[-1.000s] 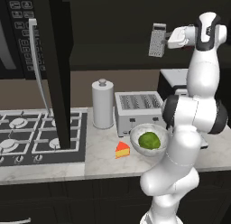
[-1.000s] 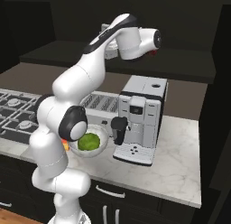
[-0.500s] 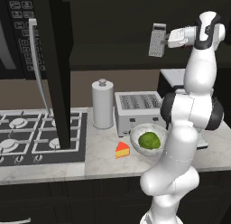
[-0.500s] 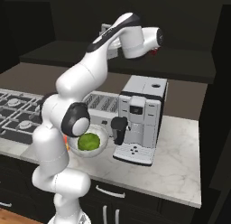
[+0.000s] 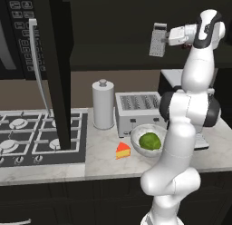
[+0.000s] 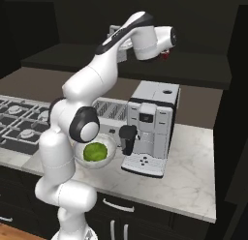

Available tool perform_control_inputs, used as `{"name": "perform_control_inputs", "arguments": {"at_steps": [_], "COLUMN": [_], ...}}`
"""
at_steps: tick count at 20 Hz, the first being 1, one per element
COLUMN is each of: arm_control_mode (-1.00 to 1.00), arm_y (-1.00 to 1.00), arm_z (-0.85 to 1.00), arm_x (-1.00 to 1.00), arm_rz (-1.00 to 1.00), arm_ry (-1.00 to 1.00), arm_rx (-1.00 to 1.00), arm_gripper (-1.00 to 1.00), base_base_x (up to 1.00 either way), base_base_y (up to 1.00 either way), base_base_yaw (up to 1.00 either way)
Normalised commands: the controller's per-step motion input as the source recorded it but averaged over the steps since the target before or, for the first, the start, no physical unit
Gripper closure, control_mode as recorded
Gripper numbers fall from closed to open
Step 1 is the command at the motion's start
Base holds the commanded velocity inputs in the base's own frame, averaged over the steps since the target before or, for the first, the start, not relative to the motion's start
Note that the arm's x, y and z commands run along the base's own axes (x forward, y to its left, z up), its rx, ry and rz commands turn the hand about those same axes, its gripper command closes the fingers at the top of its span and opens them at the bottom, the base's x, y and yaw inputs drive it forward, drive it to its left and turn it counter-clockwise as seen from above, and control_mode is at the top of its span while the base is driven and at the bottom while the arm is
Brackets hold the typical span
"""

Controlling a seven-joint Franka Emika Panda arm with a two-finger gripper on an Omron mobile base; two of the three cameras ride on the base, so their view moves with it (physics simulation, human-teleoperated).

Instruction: Pick the cheese from the fridge and the cheese grater from the cabinet and place them next to the salad bowl.

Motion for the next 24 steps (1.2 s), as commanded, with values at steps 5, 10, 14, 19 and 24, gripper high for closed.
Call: {"name": "perform_control_inputs", "arguments": {"at_steps": [5,10,14,19,24], "arm_control_mode": [-1.00,-1.00,-1.00,-1.00,-1.00], "arm_y": [0.22,0.25,0.10,0.00,0.00], "arm_z": [0.00,0.00,0.00,0.00,0.00], "arm_x": [0.00,0.00,0.00,0.00,-0.02], "arm_rz": [0.03,0.00,0.00,0.00,-0.01], "arm_ry": [-0.14,-0.04,0.00,0.00,0.00], "arm_rx": [0.00,0.00,0.00,0.00,0.00], "arm_gripper": [-1.00,-1.00,1.00,1.00,1.00], "base_base_x": [0.00,0.00,0.00,0.00,0.00], "base_base_y": [0.00,0.00,0.00,0.00,0.00], "base_base_yaw": [0.00,0.00,0.00,0.00,0.00]}}
